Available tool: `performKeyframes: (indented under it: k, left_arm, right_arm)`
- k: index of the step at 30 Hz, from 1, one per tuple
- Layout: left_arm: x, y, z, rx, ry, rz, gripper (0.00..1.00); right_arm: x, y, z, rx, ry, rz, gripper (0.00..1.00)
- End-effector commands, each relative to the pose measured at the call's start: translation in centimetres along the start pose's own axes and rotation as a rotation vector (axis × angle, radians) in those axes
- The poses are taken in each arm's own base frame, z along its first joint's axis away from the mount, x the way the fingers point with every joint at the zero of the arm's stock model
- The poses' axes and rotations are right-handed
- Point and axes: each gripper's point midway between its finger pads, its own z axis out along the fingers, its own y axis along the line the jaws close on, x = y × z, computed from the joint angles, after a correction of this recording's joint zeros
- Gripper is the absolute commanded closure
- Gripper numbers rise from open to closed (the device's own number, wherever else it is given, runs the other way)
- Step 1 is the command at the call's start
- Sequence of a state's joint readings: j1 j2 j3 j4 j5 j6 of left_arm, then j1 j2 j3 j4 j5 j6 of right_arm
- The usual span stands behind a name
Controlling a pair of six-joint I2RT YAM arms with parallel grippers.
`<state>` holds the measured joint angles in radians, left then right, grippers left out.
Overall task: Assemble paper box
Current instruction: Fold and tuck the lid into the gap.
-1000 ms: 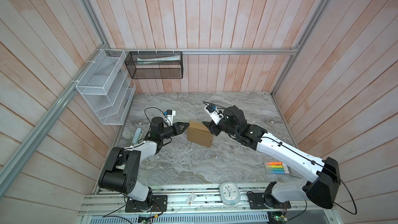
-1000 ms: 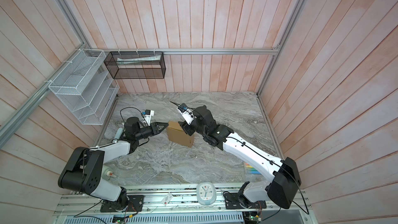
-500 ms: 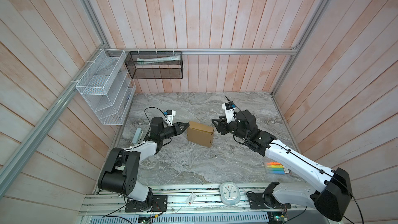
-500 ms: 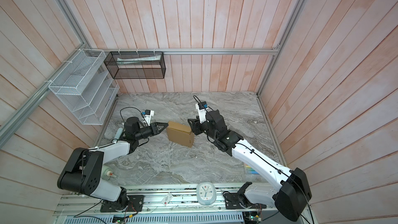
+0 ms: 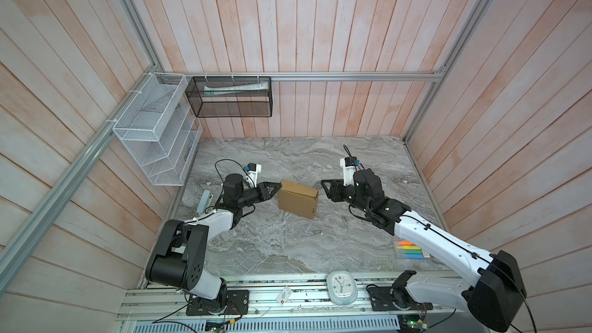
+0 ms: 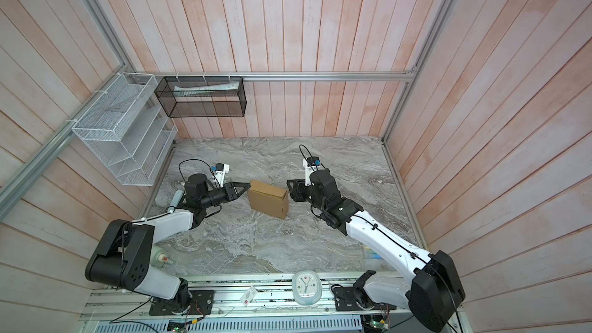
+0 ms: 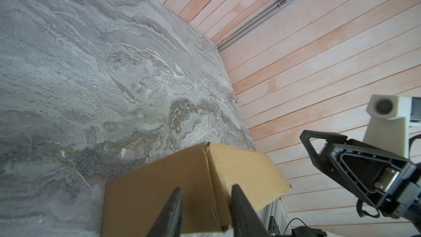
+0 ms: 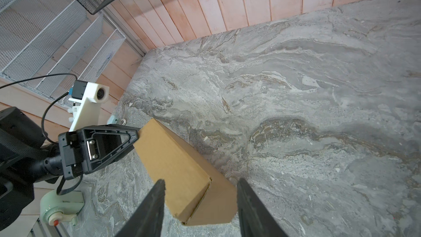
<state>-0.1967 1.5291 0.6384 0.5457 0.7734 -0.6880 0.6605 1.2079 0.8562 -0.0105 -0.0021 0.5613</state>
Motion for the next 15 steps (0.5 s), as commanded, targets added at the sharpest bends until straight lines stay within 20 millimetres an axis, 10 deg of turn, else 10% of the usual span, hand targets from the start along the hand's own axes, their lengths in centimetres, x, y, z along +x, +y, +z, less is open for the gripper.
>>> performKeyframes:
  k: [1,15]
  left_arm:
    - [1.5,2.0,0.0,-0.080,0.036,-0.041,0.62]
    - [1.4,2.0,0.1,-0.077,0.041,-0.041,0.63]
  right_arm:
    - [-0.4,-0.3,-0.2,-0.009,-0.024,0.066,0.50]
    - [2.6,0.4,2.3,-0.140,0.041,0.237,0.51]
